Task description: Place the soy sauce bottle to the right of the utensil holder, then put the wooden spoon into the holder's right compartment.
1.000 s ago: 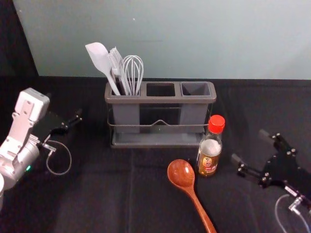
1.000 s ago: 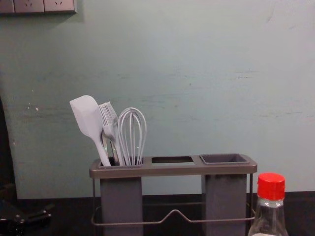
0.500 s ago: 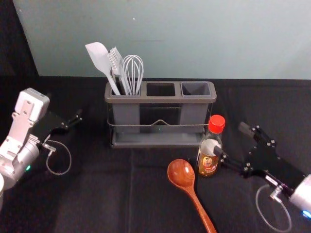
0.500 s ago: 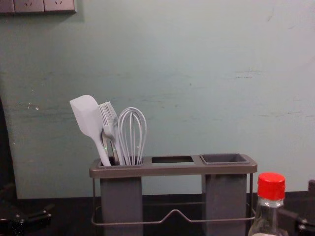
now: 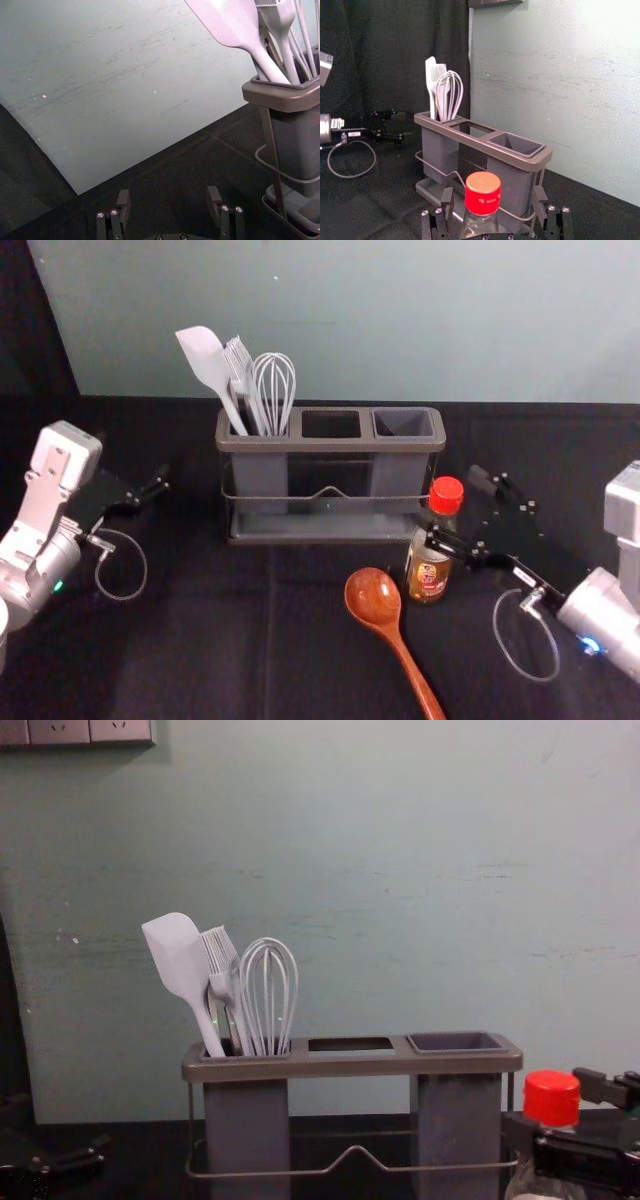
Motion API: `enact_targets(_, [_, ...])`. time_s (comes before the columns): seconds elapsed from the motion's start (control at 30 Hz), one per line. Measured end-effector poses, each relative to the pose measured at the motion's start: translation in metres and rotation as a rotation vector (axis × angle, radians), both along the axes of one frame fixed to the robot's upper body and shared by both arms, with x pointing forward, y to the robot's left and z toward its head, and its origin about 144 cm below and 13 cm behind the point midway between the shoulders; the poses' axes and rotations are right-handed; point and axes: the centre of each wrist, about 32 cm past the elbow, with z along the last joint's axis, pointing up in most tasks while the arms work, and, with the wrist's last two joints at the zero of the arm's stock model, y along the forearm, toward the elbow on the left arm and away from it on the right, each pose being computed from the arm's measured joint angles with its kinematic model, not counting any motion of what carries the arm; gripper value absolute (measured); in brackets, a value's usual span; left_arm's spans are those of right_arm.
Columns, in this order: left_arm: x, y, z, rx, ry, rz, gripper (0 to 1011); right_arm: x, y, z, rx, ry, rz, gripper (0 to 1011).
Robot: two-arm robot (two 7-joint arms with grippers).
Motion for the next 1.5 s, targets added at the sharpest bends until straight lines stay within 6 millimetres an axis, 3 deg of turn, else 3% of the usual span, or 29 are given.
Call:
enact_targets(0.6, [0.000,0.000,0.000,0.000,0.000,0.000,1005,0.007,0.006,0.002,0.050,0.033,0.017,997])
enact_targets(0.77, [0.000,0.000,0.000,0.000,0.000,0.000,1005,0.008,0.007,0.001,0.052,0.030,0.022,898])
enact_targets(1.17, [0.000,0.000,0.000,0.000,0.000,0.000,1005,0.005,0.006,0.001,0.054,0.031,0.024,523])
enact_targets(1.23, [0.000,0.000,0.000,0.000,0.000,0.000,1005,0.004,0.005,0.002,0.053,0.032,0.026,509])
enact_targets(1.27, [0.000,0.000,0.000,0.000,0.000,0.000,1005,0.003,0.004,0.002,0.053,0.033,0.026,421])
enact_targets(1.5, [0.000,0.000,0.000,0.000,0.000,0.000,1005,-0.002,-0.004,0.012,0.042,0.020,0.033,382])
